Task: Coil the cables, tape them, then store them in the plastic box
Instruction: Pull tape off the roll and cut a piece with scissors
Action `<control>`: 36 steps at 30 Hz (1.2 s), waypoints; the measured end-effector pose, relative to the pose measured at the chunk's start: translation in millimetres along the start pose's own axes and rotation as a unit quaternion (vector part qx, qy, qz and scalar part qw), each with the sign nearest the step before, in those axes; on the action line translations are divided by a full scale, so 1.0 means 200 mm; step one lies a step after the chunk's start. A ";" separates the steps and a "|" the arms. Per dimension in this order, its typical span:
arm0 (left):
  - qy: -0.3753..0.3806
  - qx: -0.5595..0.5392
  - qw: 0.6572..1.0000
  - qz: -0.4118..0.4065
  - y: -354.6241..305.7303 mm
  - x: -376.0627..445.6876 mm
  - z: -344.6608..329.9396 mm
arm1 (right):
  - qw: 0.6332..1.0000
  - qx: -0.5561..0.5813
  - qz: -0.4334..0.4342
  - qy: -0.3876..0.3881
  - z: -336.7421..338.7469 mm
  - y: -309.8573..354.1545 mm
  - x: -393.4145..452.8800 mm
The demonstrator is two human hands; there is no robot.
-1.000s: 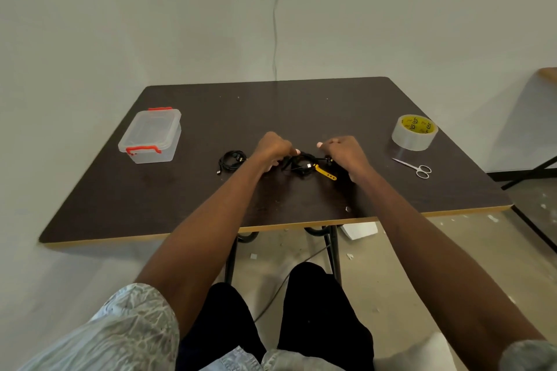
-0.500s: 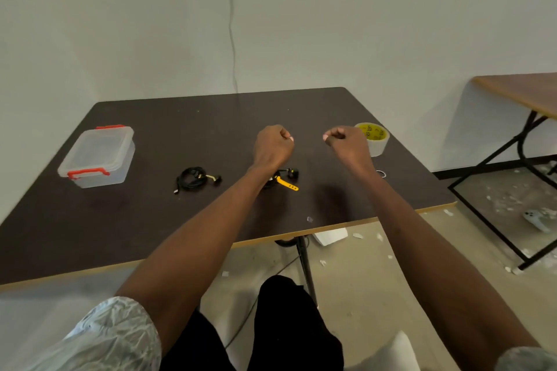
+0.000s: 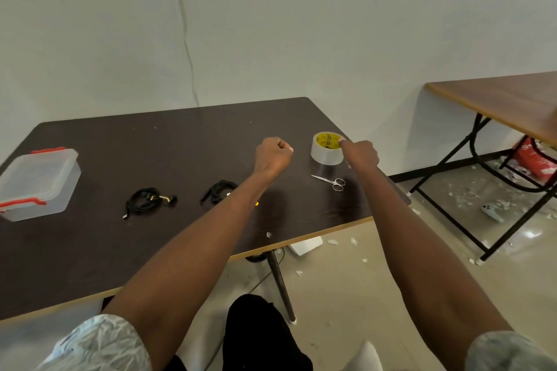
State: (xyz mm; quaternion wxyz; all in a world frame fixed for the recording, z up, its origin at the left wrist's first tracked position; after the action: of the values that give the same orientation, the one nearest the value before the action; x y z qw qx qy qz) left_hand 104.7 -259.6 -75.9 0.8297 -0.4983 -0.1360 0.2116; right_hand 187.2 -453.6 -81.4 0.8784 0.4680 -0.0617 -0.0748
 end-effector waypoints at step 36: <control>0.152 -0.332 0.930 0.050 0.25 -0.05 0.77 | 0.939 0.213 0.214 0.167 -0.46 0.39 -0.59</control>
State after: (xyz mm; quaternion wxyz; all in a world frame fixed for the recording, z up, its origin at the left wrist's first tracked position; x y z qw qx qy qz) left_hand 17.8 -125.6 -49.2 0.6163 -0.7774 -0.0456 0.1173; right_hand 93.6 -313.1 -72.6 0.7509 0.6258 -0.0271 0.2092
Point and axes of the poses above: each hand's wrist, its own x-axis towards the middle knuckle, its own z-axis out of the back of the hand, y = z × x, the point moved 2 cm from there along x, towards the middle knuckle, and after that the axes turned 7 degrees about z, right-handed, at the moved point
